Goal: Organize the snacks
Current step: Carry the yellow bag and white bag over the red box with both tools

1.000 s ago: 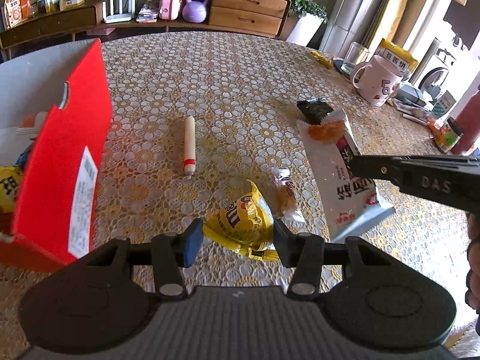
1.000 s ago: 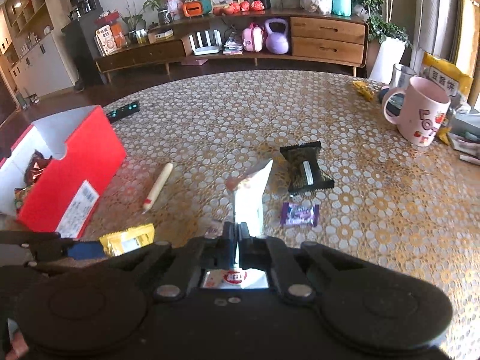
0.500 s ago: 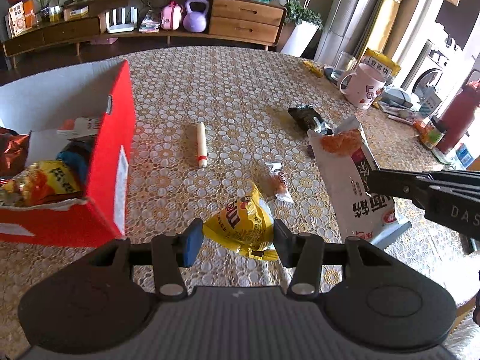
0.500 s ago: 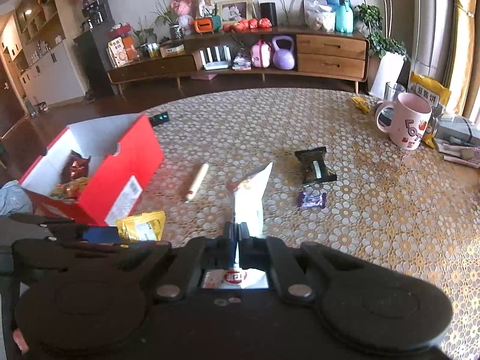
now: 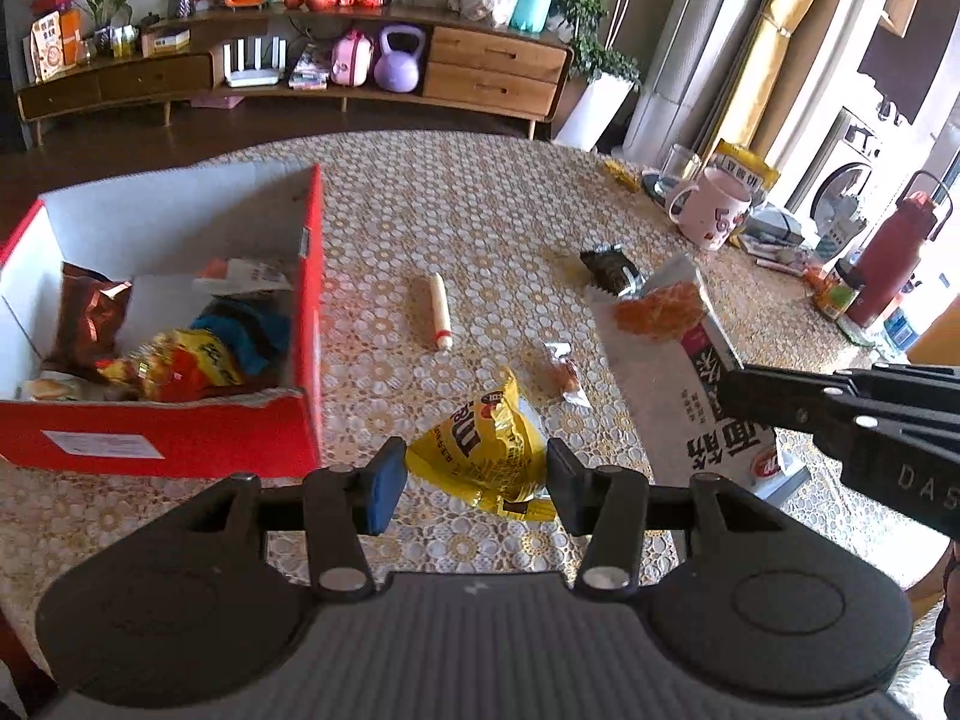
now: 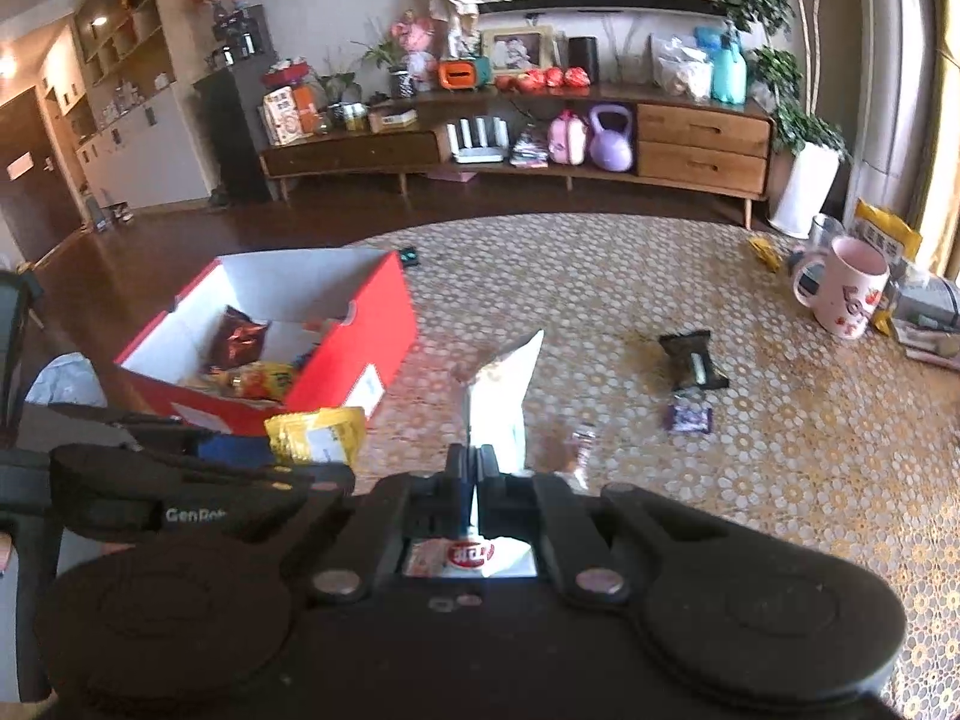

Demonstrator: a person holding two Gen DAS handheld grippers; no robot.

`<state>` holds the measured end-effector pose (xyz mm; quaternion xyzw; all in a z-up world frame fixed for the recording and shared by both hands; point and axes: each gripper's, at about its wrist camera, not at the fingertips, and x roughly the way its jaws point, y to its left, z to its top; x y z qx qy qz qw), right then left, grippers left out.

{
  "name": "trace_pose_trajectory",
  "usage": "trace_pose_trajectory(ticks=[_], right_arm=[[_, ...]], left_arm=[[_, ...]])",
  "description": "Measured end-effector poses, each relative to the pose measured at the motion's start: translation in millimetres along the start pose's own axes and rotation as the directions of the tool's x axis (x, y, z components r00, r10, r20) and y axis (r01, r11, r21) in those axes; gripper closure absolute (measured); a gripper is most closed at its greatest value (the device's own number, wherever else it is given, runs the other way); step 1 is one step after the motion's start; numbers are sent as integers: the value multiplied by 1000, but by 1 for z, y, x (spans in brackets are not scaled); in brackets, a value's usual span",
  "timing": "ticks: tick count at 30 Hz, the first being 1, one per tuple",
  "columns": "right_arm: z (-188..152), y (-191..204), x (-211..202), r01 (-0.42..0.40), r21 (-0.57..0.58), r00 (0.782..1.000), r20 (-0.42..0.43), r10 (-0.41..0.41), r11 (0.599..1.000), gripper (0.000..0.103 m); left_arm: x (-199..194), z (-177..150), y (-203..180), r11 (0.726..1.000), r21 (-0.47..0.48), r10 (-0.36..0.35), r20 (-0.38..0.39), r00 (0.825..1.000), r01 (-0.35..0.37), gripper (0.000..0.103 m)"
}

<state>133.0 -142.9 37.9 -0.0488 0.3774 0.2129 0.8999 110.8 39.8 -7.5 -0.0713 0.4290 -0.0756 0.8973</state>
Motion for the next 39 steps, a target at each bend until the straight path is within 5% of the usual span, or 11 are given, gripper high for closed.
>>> trace_pose_trajectory(ticks=[19,39], right_arm=[[39,86,6,-74,-98,996,44,79,992,102],[90,148,78,-81,-156,996,35,87,985,102]], left_arm=[[-56,21,64,999,-8,48,88,995,-47,54],[-61,60,154,978,-89,199,98,975,-190,54]])
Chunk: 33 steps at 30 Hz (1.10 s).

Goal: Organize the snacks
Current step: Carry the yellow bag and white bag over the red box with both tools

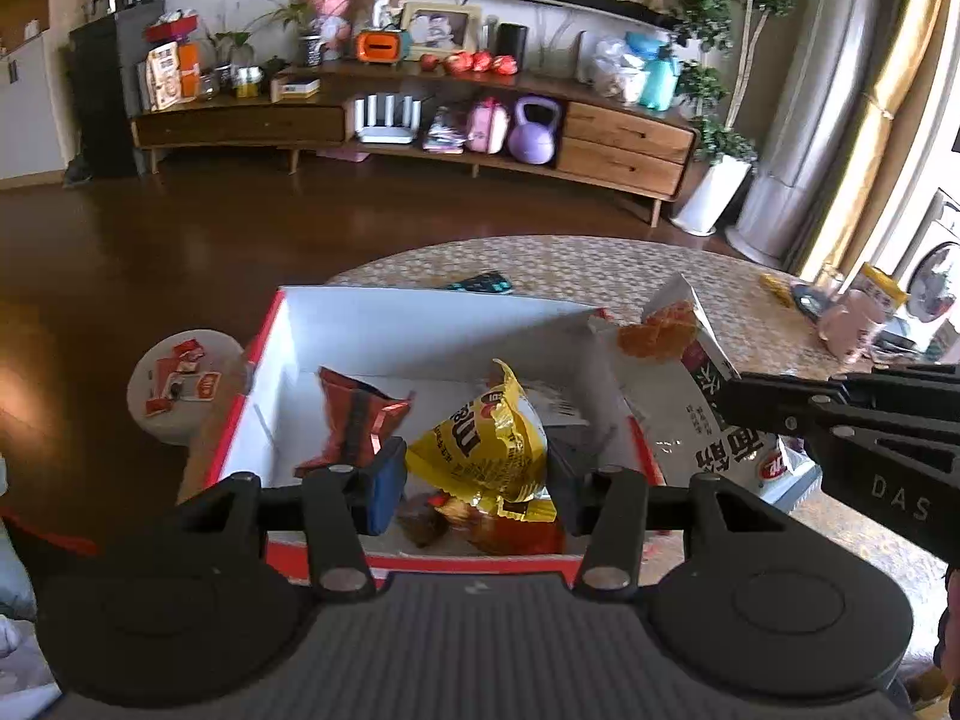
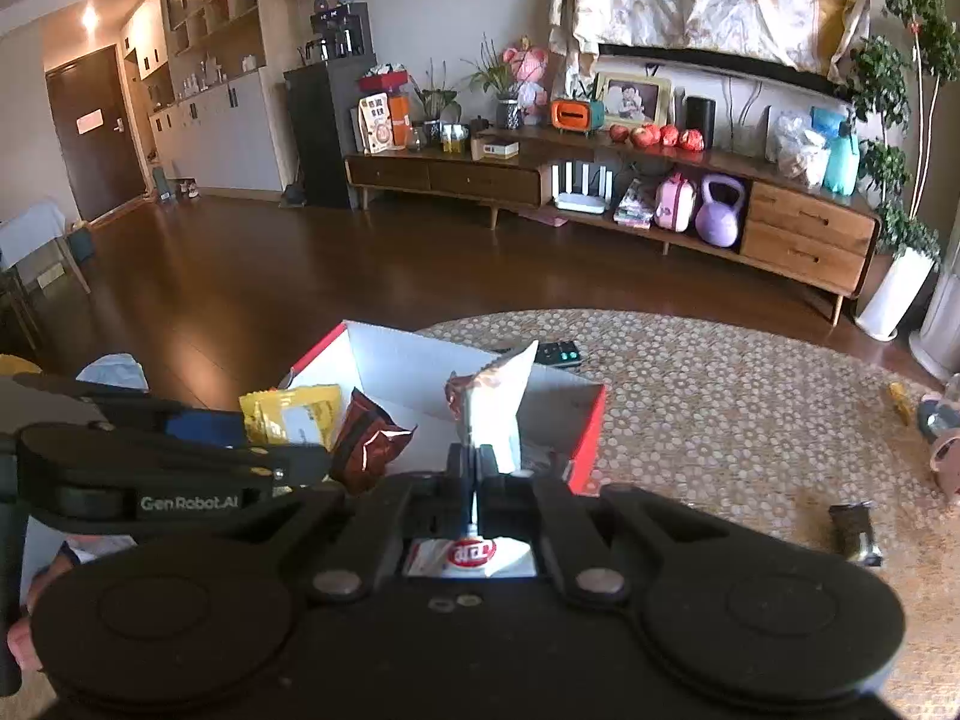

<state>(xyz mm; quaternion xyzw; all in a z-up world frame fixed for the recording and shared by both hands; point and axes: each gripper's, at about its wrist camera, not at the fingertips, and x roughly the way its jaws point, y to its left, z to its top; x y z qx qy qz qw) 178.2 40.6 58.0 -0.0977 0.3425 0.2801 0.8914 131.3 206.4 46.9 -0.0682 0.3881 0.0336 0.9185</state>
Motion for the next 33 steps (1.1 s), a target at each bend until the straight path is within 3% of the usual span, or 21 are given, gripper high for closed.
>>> trace_pose_trajectory(ticks=[9,17,33], right_arm=[[4,4,44,9,1,999,-48,-9,1000,102],[8,4,84,34,-2,995,-95,-34,999,102],[1,8,124,0,-11,985,-172,-2,1000,102]], left_arm=[[33,8,37,996,-27,86,-42,995,-88,54],[76,3,68,985,-46,159,-137,978,-167,54],[118,-8,60,978,70,209,-221,953,-198,54]])
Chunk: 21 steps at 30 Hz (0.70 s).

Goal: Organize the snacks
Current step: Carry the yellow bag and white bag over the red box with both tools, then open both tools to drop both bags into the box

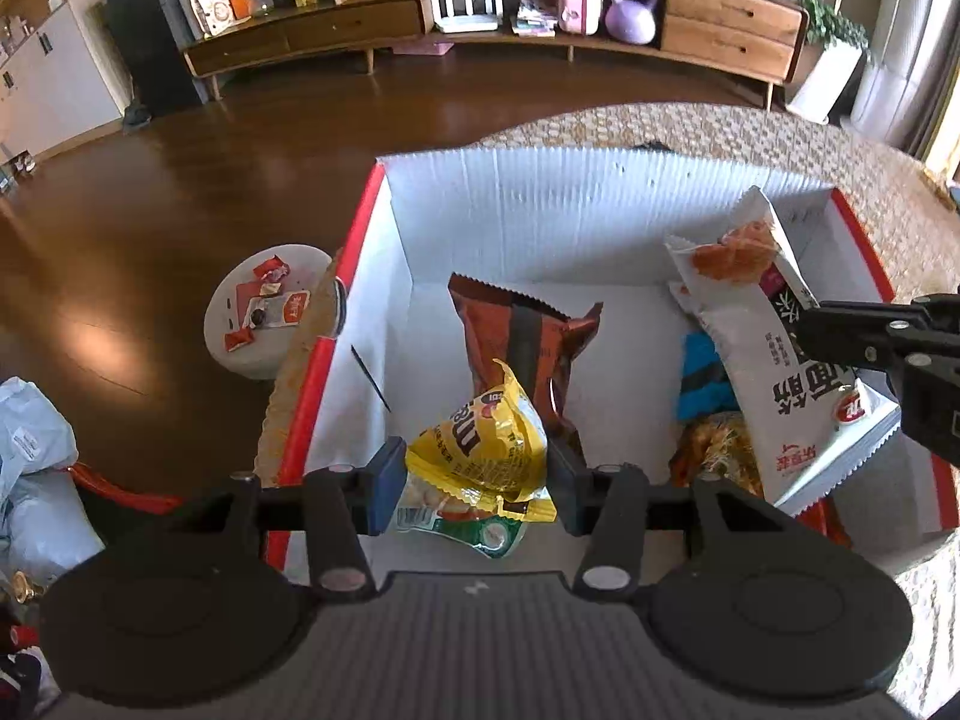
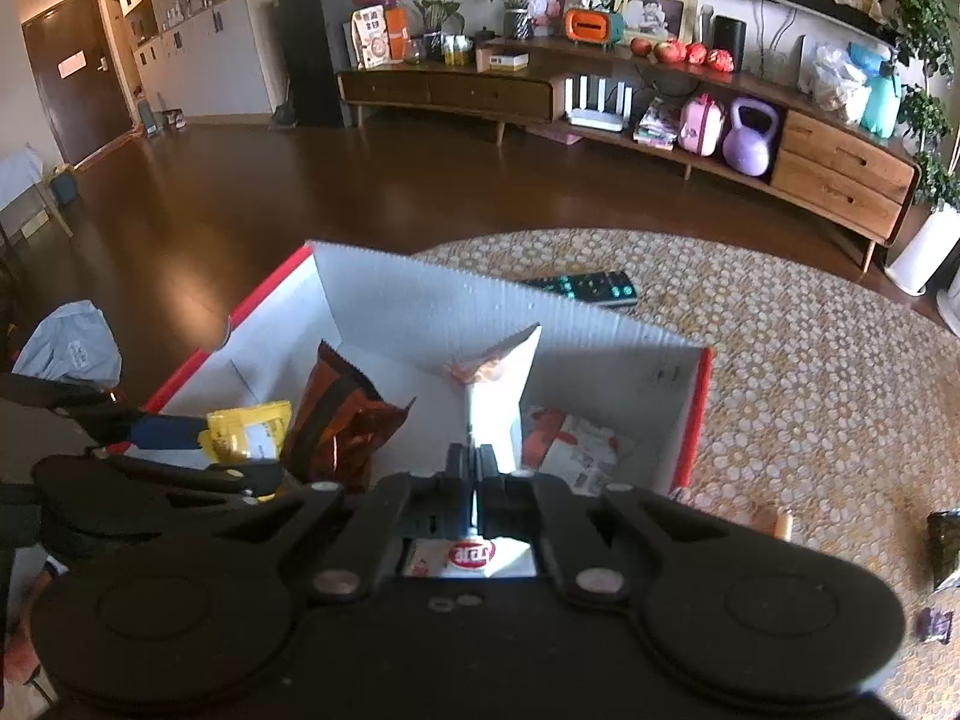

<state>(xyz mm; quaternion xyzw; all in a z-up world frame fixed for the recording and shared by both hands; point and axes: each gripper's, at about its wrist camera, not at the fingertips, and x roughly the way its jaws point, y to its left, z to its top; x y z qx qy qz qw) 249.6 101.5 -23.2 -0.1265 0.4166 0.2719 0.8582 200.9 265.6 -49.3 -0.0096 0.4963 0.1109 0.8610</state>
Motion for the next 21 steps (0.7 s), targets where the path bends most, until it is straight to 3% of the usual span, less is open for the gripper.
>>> trace_pose_trajectory(ticks=[5,8,15,17,21], right_arm=[[-2,3,2,-2,1,1000,-17,2,1000,100],[-2,3,4,-7,7,999,-36,7,1000,89],[-6,1,-4,-10,20,1000,-29,10,1000,84],[-6,1,-7,-16,23,999,-28,17,1000,79],[-10,1,-14,-23,21,999,-24,23,1000,71]], left_arm=[[10,0,-1,1000,6,11,-31,999,-11,54],[15,0,-2,1000,9,16,-43,999,-16,53],[16,1,-2,1000,-4,16,-45,999,-17,51],[14,0,-1,1000,-9,17,-37,999,-18,42],[7,-2,0,1000,-29,3,-19,1000,-4,36]])
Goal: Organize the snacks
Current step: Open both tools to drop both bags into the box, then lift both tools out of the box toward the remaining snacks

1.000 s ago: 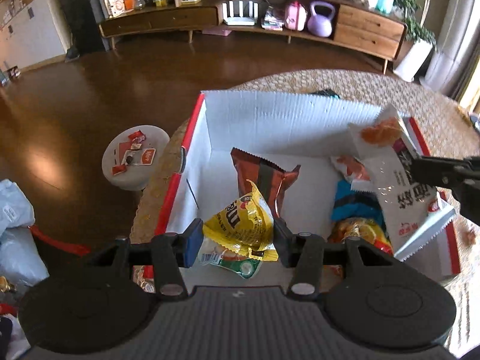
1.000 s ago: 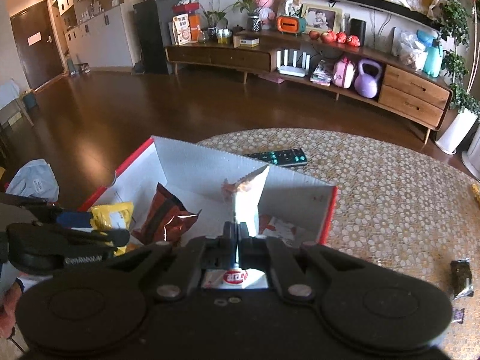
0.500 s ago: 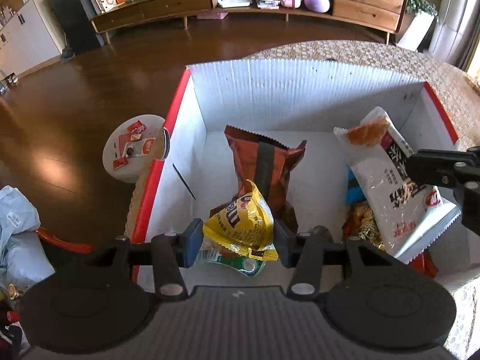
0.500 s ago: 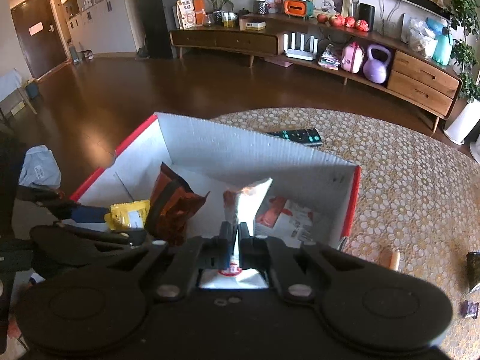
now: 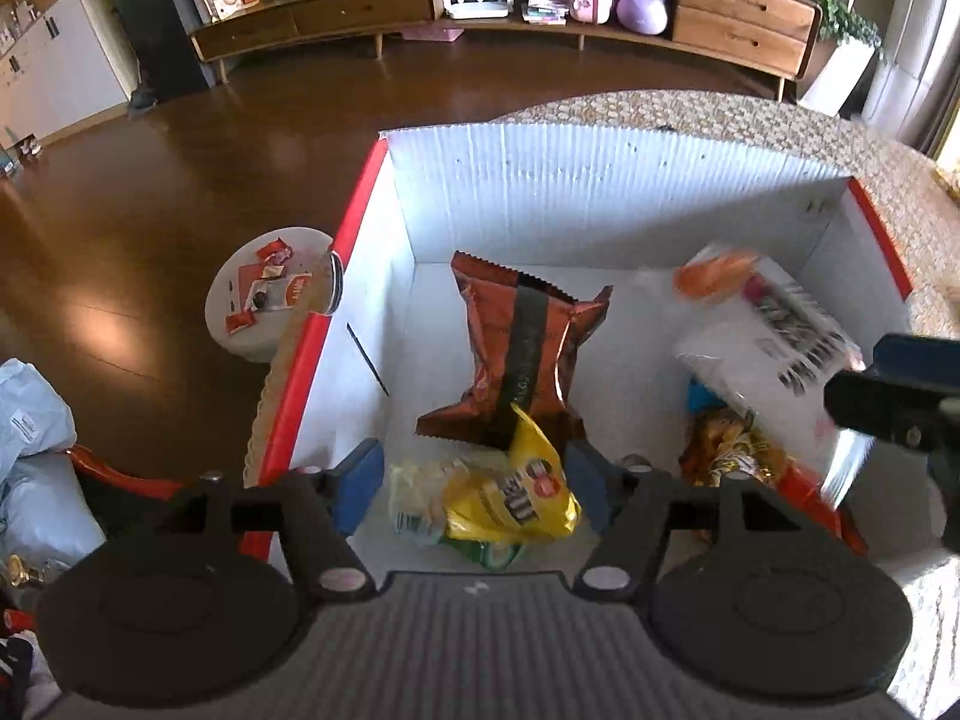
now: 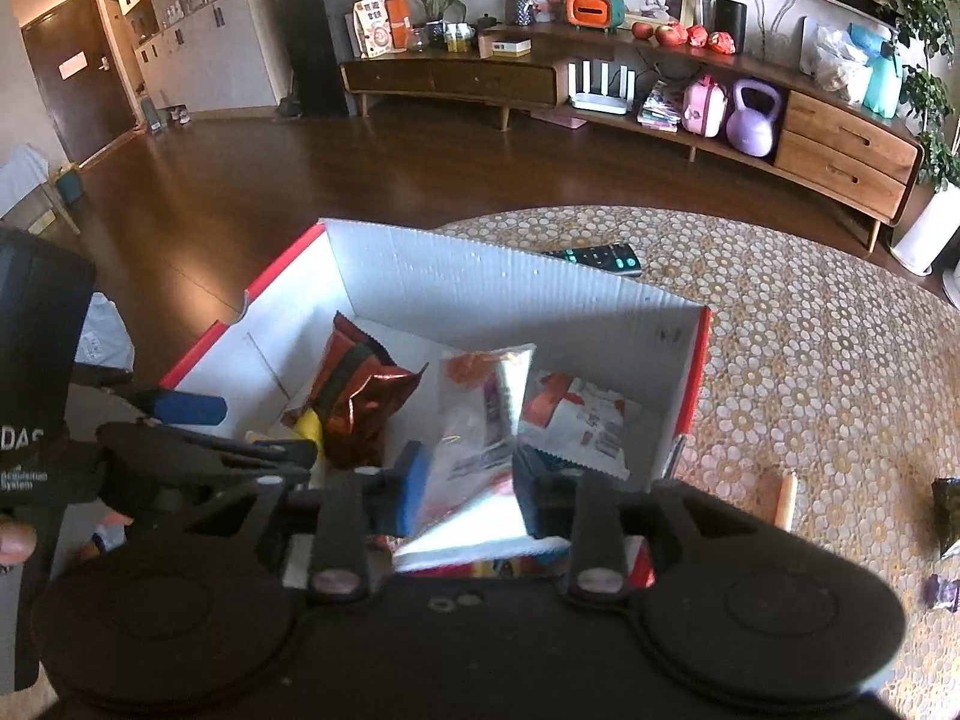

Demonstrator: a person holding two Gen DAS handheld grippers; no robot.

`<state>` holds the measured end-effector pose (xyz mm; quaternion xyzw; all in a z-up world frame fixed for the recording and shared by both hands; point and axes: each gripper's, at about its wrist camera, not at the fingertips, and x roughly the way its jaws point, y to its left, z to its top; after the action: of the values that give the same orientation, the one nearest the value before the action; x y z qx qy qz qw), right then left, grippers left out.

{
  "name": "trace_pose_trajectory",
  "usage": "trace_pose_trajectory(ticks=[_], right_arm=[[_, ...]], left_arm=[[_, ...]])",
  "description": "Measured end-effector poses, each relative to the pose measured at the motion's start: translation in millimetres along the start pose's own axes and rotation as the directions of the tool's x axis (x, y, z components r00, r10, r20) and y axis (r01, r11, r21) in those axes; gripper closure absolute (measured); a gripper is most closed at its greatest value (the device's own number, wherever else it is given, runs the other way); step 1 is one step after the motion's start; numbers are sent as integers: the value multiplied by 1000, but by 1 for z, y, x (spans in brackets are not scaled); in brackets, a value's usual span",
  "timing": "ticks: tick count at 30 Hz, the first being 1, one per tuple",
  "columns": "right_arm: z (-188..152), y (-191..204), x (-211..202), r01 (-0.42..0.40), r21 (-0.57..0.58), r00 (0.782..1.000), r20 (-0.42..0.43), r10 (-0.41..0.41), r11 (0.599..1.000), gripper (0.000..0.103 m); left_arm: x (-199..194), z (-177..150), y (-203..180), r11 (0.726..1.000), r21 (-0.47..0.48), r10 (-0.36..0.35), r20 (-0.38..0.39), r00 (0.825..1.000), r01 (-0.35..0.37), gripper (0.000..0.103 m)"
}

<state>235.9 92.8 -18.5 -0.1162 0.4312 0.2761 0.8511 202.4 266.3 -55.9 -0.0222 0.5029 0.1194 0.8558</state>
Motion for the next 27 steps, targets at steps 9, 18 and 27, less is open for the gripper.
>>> trace_pose_trajectory(ticks=[9,18,27], right_arm=[[-8,2,-25,-18,-2,999,36,18,1000,45],[-14,0,-52,-37,14,996,77,36,999,22],[-23,-8,-80,-59,48,992,119,53,997,10]], left_arm=[[-24,-5,-1,1000,-16,-8,41,999,9,36],[-57,-13,-11,998,-24,-48,90,995,51,36],[-90,-19,-20,995,-23,-92,146,985,96,36]])
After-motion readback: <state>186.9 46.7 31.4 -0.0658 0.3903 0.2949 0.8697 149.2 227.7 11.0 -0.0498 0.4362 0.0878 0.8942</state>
